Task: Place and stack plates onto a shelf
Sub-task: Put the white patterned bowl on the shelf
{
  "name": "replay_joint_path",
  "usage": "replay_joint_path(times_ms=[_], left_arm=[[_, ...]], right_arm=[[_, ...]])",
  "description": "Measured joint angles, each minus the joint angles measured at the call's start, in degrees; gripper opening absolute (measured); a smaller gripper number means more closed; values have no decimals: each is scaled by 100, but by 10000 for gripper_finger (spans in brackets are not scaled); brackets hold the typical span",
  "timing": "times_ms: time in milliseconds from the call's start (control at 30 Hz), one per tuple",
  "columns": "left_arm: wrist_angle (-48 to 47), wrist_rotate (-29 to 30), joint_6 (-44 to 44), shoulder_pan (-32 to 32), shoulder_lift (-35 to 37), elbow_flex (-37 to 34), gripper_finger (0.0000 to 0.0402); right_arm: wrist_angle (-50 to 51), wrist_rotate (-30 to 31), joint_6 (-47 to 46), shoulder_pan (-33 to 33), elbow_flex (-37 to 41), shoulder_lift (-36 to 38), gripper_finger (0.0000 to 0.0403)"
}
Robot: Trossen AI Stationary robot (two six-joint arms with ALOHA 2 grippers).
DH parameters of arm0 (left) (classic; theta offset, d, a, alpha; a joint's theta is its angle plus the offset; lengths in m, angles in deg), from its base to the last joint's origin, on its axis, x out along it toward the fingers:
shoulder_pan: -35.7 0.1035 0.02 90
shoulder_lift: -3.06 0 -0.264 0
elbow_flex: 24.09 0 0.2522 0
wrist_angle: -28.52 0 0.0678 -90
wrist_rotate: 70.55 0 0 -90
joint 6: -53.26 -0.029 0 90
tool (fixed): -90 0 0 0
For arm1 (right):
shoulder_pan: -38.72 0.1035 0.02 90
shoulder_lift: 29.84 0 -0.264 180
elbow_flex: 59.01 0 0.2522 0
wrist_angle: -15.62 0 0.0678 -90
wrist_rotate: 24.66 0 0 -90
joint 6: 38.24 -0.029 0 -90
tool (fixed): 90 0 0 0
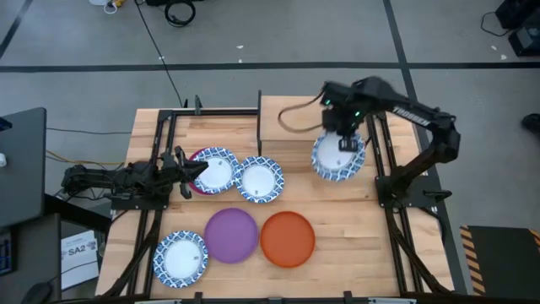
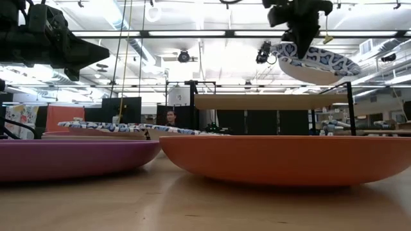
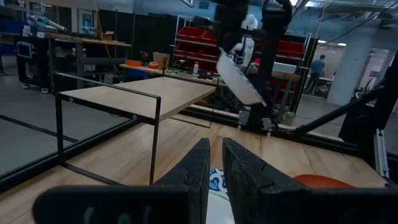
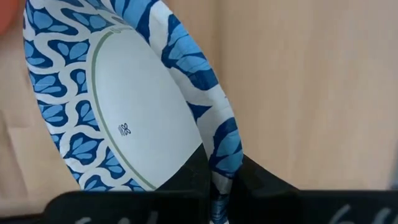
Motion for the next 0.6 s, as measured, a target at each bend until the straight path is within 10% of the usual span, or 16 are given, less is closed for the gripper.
replay_joint_path(times_ms=[600], left_arm=[[0,0,0,1,-1,1,48]], right_arm=[[-758,-820,-279,-2934,-2,438,28]])
